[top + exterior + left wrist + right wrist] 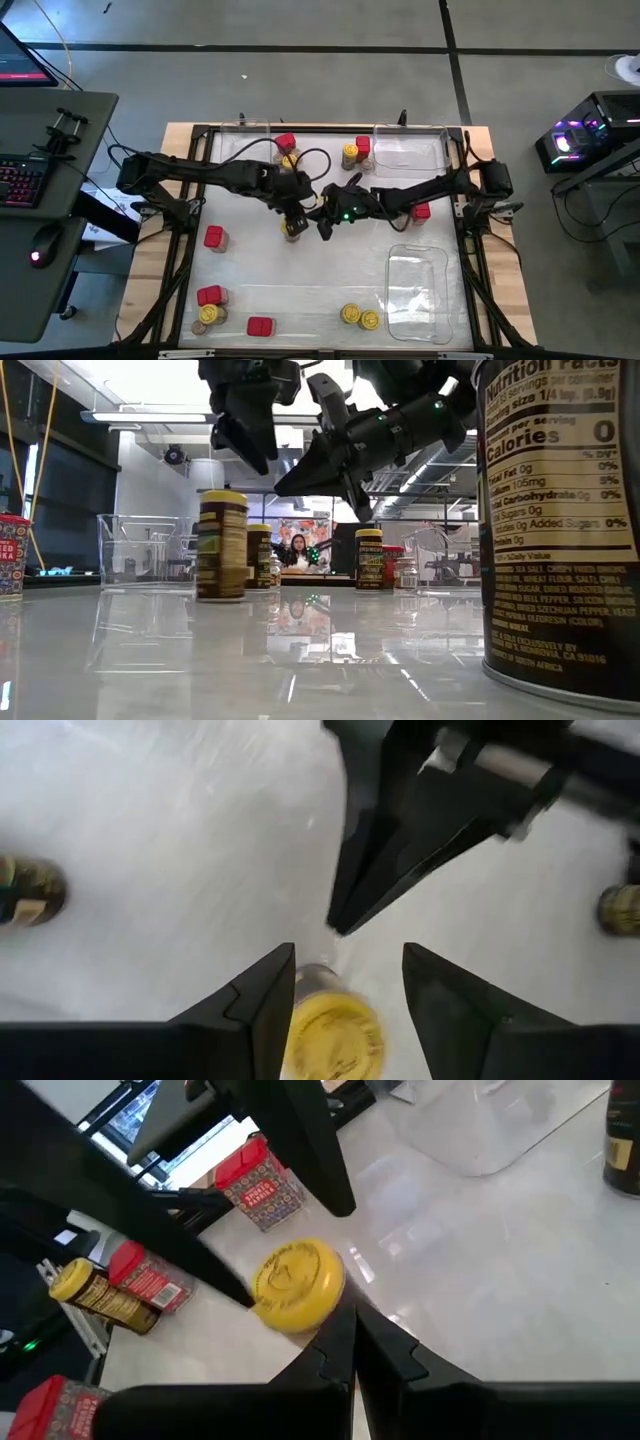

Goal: Sort spices by type
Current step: Put the yellow seasoning bottle into the top left transparent bin

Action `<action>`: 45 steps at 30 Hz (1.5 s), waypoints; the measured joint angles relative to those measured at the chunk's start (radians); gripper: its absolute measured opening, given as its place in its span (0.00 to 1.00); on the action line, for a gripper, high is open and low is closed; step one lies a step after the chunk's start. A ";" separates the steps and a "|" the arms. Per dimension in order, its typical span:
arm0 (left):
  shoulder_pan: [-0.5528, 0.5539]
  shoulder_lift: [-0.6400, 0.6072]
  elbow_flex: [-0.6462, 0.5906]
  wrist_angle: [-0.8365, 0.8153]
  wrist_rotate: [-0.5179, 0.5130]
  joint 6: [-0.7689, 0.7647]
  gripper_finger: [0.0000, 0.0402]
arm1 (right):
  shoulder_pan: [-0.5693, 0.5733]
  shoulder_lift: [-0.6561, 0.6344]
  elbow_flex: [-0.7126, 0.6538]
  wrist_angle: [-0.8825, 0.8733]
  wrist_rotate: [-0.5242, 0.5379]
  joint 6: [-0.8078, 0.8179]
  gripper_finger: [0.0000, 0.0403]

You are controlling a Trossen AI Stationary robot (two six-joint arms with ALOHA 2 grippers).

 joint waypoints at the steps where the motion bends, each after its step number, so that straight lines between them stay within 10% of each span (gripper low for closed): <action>1: -0.001 0.000 0.000 -0.010 -0.001 0.000 0.40 | -0.004 0.000 0.000 -0.001 -0.003 -0.005 0.00; 17: -0.107 -0.244 -0.157 0.005 -0.038 -0.006 0.40 | -0.098 -0.375 0.001 -0.426 -0.018 -0.222 0.00; 32: -0.066 -0.050 -0.076 -0.058 0.083 0.377 0.77 | -0.069 -0.621 0.001 -0.595 0.060 -0.251 0.00; 45: -0.073 0.002 -0.072 -0.044 0.051 0.449 0.80 | -0.063 -0.623 0.001 -0.639 0.061 -0.270 0.00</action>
